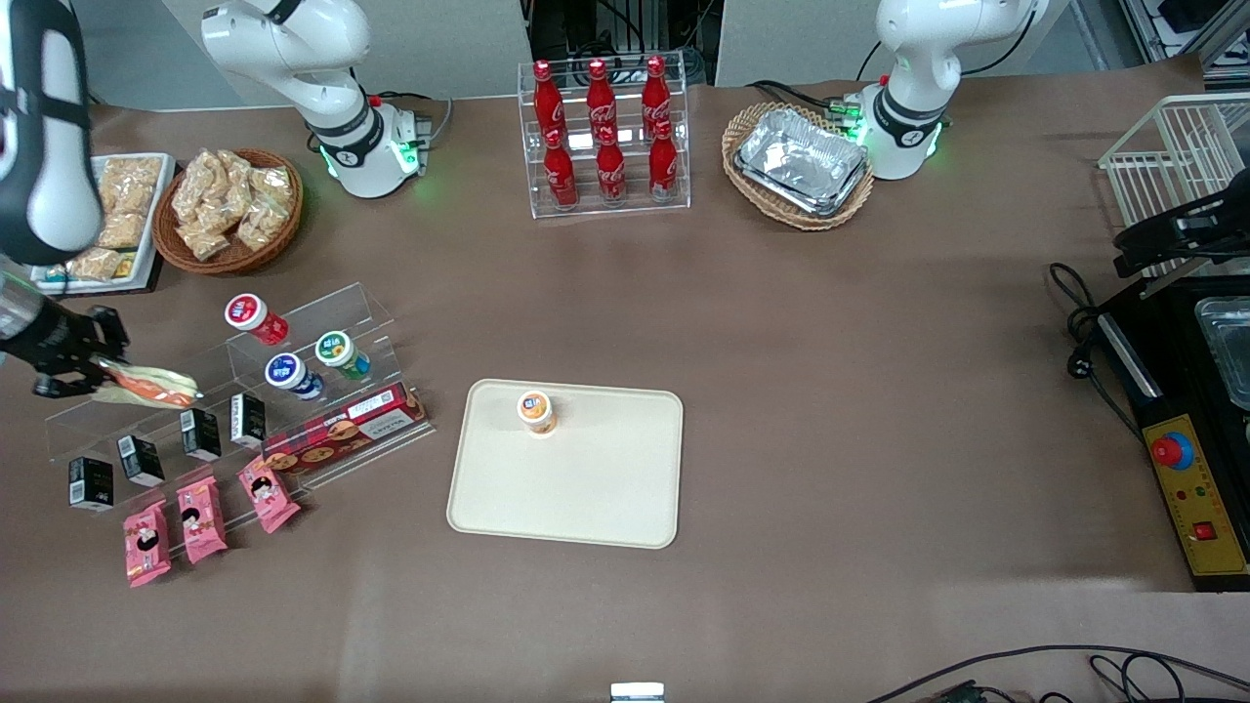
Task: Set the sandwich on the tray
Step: 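Lift the sandwich and carry it with the right gripper to the cream tray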
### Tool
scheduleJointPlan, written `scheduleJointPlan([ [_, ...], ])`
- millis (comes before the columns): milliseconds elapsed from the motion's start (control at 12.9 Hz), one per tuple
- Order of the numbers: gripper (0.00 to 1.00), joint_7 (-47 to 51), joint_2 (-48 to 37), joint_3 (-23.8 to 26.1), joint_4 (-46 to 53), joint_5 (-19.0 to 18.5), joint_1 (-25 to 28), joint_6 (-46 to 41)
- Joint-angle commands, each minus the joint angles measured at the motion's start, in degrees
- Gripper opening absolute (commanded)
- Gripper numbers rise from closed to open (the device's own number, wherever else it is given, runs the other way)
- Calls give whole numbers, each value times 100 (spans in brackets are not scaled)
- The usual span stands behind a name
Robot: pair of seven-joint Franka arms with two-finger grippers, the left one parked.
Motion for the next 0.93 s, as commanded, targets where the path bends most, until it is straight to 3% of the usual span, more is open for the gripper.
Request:
scheduleJointPlan([
  [0, 0, 187, 51, 0, 1135, 113, 440, -1155],
  [233, 0, 924, 112, 0, 1461, 122, 1081, -1271],
  [465, 0, 1837, 297, 0, 1716, 394, 1766, -1297],
  [853, 0, 3367, 1227, 0, 2427, 570, 2883, -1210],
])
